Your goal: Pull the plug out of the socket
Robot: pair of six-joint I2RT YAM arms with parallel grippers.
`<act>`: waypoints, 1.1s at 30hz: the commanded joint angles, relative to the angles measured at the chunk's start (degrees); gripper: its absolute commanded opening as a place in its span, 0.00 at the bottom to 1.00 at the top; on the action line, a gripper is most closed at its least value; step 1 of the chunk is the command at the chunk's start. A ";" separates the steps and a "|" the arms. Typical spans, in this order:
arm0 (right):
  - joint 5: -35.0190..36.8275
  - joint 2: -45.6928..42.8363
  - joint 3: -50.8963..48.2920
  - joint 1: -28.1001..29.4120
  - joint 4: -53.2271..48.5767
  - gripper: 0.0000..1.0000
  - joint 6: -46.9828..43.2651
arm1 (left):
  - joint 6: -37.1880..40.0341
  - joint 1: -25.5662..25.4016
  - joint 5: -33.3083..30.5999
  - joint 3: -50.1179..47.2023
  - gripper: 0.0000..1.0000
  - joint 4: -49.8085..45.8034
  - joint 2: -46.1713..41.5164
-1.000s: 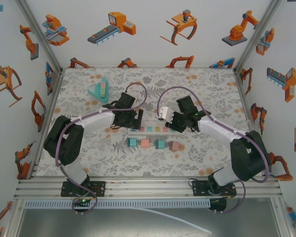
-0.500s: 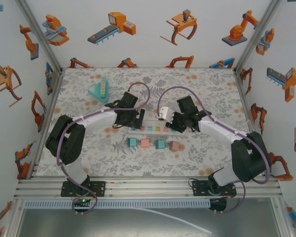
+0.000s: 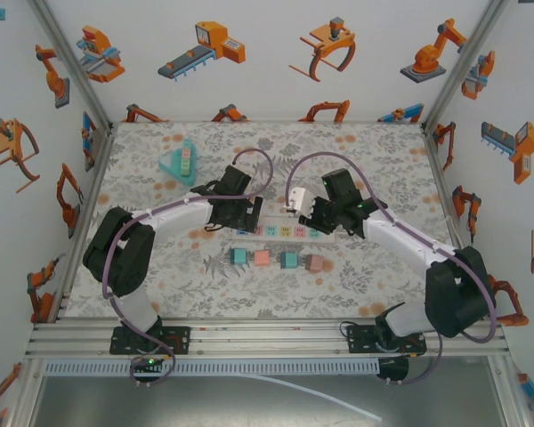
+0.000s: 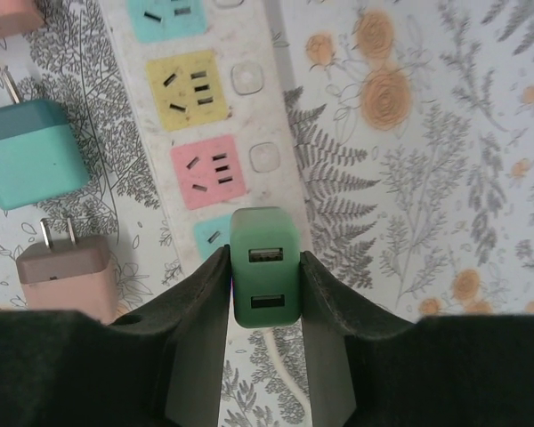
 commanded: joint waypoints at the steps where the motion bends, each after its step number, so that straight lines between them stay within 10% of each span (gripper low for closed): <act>1: -0.83 -3.40 1.24 0.35 2.72 0.20 1.67 | 2.03 -0.18 -4.03 -2.59 0.82 -4.96 2.07; 21: 11.58 -29.26 -8.71 -1.18 7.63 0.20 57.49 | 2.17 -0.54 2.62 -5.73 0.86 0.53 -17.56; 33: 12.28 -43.57 -20.82 -7.72 0.36 0.20 82.82 | 12.40 -2.38 21.37 -15.56 0.89 8.38 -38.07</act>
